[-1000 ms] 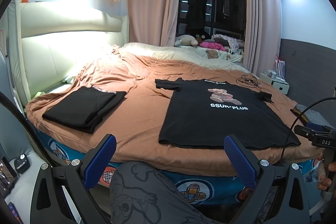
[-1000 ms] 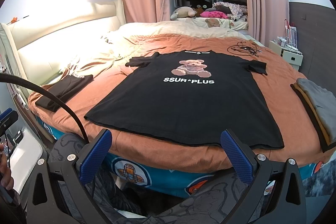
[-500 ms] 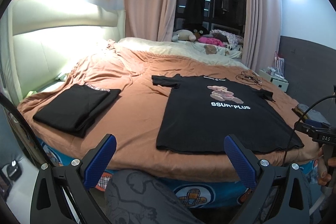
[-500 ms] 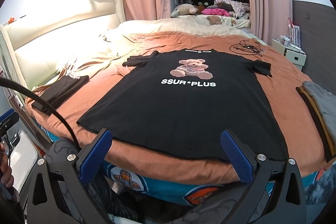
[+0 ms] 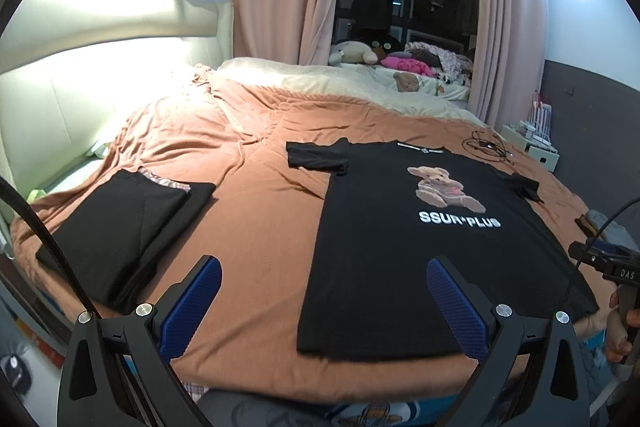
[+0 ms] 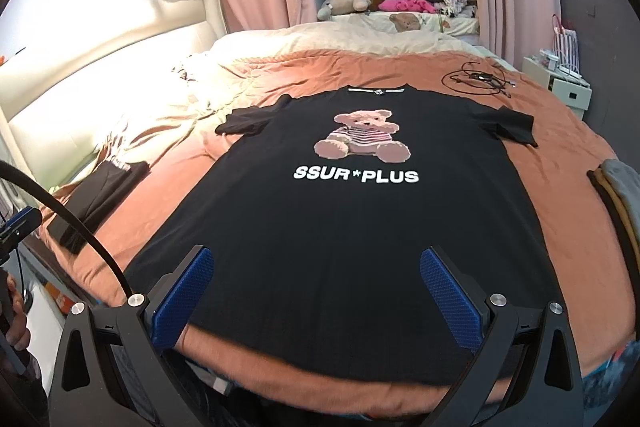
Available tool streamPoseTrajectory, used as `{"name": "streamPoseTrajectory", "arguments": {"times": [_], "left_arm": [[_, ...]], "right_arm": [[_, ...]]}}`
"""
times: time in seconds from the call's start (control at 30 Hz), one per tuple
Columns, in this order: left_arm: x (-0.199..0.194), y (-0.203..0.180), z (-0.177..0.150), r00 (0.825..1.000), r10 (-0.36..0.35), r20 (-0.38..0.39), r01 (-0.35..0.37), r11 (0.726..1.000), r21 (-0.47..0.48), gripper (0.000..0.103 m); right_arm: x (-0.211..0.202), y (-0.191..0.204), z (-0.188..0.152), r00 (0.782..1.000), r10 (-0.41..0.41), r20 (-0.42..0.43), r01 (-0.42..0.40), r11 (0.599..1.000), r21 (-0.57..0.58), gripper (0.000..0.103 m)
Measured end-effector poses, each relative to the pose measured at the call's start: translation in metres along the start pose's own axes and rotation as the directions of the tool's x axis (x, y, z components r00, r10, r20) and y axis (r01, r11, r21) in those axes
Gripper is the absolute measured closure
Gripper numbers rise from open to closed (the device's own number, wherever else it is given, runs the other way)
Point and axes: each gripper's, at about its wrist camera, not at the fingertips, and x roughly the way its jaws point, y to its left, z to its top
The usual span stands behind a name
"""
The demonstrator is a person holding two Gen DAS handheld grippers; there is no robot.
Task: Fold small clothes
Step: 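Move both tools toward the black bear T-shirt, left tool to its sleeve side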
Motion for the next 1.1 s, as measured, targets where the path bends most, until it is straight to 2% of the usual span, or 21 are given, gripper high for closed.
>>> {"name": "streamPoseTrajectory", "arguments": {"times": [0.27,0.4,0.6,0.9,1.1], "left_arm": [[0.049,0.007,0.037,1.000,-0.004,-0.023,0.003,1.000,-0.019,0.000],[0.071,0.013,0.058,0.999,-0.035,-0.033,0.034,0.999,-0.032,0.000],[0.106,0.021,0.090,1.000,-0.020,-0.023,0.019,0.999,-0.027,0.000],[0.167,0.044,0.130,0.998,0.053,-0.021,-0.054,0.998,-0.044,0.000],[0.225,0.063,0.157,0.996,0.060,-0.065,-0.063,0.997,-0.038,0.000]], "right_arm": [[0.046,-0.003,0.042,0.999,0.004,-0.034,-0.003,1.000,0.023,0.000],[0.065,-0.003,0.061,0.999,0.009,-0.043,-0.008,0.999,0.032,0.000],[0.100,0.000,0.093,0.999,0.014,-0.044,-0.012,1.000,0.027,0.000],[0.166,0.002,0.132,0.998,0.040,-0.055,-0.038,0.998,0.042,0.000],[0.217,0.006,0.158,0.995,0.064,-0.082,-0.058,0.996,0.069,0.000]]}}
